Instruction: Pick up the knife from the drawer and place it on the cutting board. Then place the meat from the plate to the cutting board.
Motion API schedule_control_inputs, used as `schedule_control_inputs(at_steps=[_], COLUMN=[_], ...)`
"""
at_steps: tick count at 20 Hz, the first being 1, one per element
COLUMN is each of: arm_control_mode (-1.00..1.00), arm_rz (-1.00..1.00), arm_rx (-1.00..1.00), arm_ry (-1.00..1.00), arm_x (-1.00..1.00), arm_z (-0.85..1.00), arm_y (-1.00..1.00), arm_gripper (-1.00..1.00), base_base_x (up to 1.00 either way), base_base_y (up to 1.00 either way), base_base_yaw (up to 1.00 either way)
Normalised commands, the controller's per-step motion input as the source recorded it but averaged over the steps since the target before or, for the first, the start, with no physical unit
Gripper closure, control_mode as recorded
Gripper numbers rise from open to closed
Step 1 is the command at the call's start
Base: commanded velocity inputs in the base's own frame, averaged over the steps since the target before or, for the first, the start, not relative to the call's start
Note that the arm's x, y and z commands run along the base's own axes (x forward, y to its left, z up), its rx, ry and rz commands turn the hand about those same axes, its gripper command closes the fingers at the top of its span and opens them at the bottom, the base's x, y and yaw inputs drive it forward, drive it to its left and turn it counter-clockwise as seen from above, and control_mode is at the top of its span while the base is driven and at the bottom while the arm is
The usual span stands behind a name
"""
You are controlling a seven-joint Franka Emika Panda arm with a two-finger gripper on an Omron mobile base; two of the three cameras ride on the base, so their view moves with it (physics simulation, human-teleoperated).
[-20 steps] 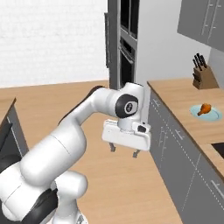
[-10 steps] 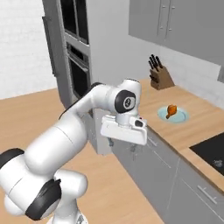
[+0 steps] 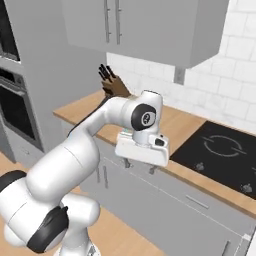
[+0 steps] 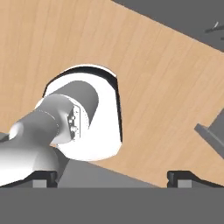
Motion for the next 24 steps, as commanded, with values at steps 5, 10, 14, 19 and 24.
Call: schedule_control_inputs(at_steps=[5, 10, 14, 19, 24], arm_control_mode=[1.0, 1.0, 1.0, 1.0, 1.0], arm_rz=[0.0, 0.0, 0.0, 0.0, 0.0], arm_rx=[0.0, 0.0, 0.0, 0.0, 0.0], arm_ry=[0.0, 0.0, 0.0, 0.0, 0.0], arm_x=[0.0, 0.0, 0.0, 0.0, 0.0], arm_z=[0.0, 0.0, 0.0, 0.0, 0.0], arm_y=[0.0, 0.0, 0.0, 0.0, 0.0], arm_gripper=[-1.0, -1.0, -1.0, -1.0, -1.0], base_base_x=[0.96, 0.49, 0.31, 0.45, 0.48], base_base_y=[0.53, 0.44, 0.06, 0.0, 0.0], base_base_yaw=[-0.29, -0.21, -0.2, -0.26, -0.27])
